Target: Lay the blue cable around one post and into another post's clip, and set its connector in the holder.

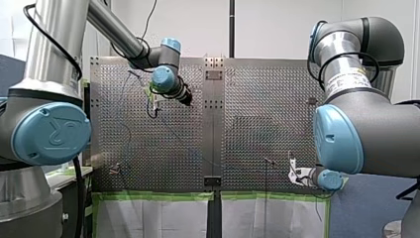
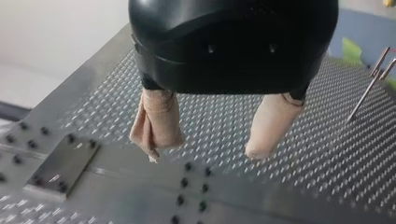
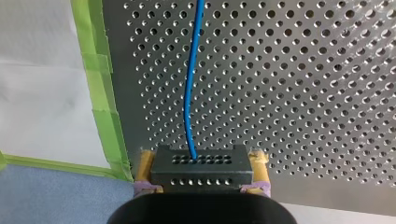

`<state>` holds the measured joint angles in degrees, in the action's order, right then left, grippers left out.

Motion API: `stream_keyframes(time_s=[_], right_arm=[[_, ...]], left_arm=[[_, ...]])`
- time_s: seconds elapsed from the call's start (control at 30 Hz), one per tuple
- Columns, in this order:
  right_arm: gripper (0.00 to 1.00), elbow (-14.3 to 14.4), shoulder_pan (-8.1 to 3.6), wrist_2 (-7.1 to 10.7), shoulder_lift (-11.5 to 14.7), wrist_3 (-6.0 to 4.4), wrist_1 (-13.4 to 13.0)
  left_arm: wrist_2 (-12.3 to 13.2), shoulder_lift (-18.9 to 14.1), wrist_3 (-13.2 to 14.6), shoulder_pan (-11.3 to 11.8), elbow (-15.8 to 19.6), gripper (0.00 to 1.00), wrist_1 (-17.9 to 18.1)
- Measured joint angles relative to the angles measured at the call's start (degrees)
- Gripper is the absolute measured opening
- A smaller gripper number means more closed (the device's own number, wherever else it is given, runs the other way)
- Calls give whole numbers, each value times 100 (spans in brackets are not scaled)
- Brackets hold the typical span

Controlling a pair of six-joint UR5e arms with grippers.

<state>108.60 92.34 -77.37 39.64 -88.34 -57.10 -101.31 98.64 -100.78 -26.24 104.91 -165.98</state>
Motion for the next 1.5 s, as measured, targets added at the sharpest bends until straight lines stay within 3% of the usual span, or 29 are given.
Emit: stream_keyframes(time_s=[0.23, 0.5, 0.8, 1.17, 1.5], right_arm=[[0, 0, -36, -2, 0, -29, -10], [0, 0, -36, -5, 0, -54, -28], [0, -4, -12, -8, -2, -70, -22], [0, -34, -1, -7, -2, -71, 19], [0, -35, -1, -8, -3, -77, 22]], left_arm=[[-111, 393, -123, -394, 78, 100, 394], [-188, 910, -519, -911, 429, 100, 911], [-277, 1482, -656, -1483, 611, 100, 1483], [-164, 2093, -1050, -2093, 251, 100, 2096], [-177, 2671, -1107, -2676, -107, 100, 2677]])
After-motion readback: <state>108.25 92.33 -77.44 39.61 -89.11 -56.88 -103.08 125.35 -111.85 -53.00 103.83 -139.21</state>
